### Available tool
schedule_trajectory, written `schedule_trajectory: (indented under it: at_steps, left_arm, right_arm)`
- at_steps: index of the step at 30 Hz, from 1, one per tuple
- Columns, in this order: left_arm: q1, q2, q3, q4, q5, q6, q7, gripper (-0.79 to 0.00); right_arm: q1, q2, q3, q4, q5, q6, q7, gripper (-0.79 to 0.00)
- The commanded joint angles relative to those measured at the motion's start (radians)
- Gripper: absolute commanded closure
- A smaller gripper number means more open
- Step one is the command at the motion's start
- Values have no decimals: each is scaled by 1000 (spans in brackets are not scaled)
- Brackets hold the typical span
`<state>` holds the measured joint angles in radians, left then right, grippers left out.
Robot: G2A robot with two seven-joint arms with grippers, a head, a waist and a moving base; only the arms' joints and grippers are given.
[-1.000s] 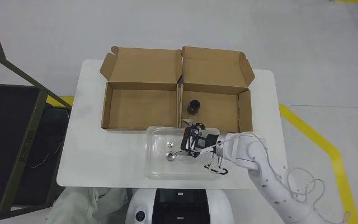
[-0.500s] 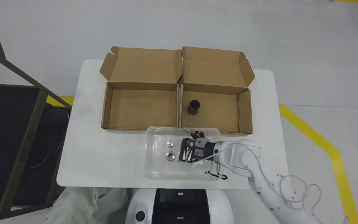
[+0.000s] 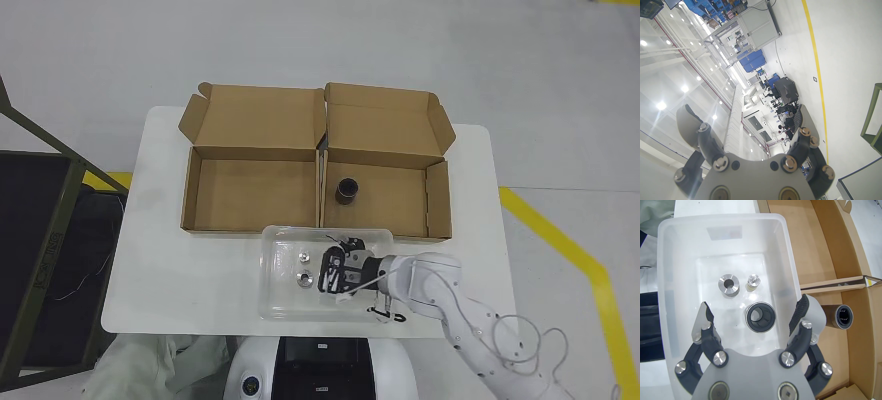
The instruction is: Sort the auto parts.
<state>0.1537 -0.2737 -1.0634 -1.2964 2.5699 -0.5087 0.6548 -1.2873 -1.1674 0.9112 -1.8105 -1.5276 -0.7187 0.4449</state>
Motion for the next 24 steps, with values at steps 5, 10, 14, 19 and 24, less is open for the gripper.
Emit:
schedule_trajectory:
  at_steps: [5,10,14,19,24]
  left_arm:
    - [0,0,0,0,0,0,0,-785]
    - [0,0,0,0,0,0,0,-785]
    - [0,0,0,0,0,0,0,-785]
    - [0,0,0,0,0,0,0,-785]
    - [0,0,0,0,0,0,0,-785]
  right_arm:
    - [10,-3,-13,16,-4,17,31,-785]
    - [20,-6,-25,33,-1,32,57,-785]
    - [32,-9,-34,54,7,36,64,-785]
    - [51,-14,-44,96,22,44,62,-773]
    - [66,-18,-53,128,36,47,59,-720]
